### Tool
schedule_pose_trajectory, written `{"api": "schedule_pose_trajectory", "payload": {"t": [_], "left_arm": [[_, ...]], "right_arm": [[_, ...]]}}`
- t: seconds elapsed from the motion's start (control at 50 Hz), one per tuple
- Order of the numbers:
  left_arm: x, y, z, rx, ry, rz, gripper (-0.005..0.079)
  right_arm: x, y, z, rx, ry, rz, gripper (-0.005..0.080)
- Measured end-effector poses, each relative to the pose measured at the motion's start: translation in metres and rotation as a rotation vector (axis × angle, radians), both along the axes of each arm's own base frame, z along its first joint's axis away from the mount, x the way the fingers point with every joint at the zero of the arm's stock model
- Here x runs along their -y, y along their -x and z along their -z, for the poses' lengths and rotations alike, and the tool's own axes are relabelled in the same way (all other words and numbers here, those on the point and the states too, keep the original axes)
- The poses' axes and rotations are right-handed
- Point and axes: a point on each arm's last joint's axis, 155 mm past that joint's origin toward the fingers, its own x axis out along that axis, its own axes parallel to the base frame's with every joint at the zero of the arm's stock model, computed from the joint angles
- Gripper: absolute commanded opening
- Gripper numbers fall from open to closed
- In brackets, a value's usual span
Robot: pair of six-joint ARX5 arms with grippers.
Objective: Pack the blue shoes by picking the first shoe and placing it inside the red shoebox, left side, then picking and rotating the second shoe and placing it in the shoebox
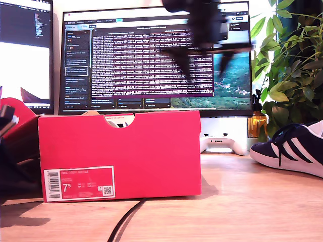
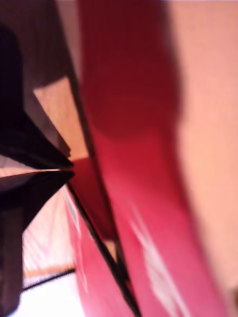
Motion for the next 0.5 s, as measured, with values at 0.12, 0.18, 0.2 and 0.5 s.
{"api": "schedule_pose_trajectory", "payload": {"t": [0.12, 0.18, 0.2, 0.5], "left_arm": [[0.000, 0.000, 0.000, 0.000, 0.000, 0.000, -0.0020], [0.000, 0.000, 0.000, 0.000, 0.000, 0.000, -0.0020], [0.000, 0.000, 0.000, 0.000, 0.000, 0.000, -0.0020], [0.000, 0.000, 0.000, 0.000, 0.000, 0.000, -0.0020]], "right_arm": [[0.015, -0.006, -0.002, 0.019, 0.040, 0.029, 0.0476], [0.021, -0.008, -0.004, 0.028, 0.055, 0.040, 0.0503], [0.023, -0.009, -0.004, 0.031, 0.059, 0.044, 0.0515], [0.061, -0.016, -0.039, 0.114, 0.055, 0.126, 0.0531]]}}
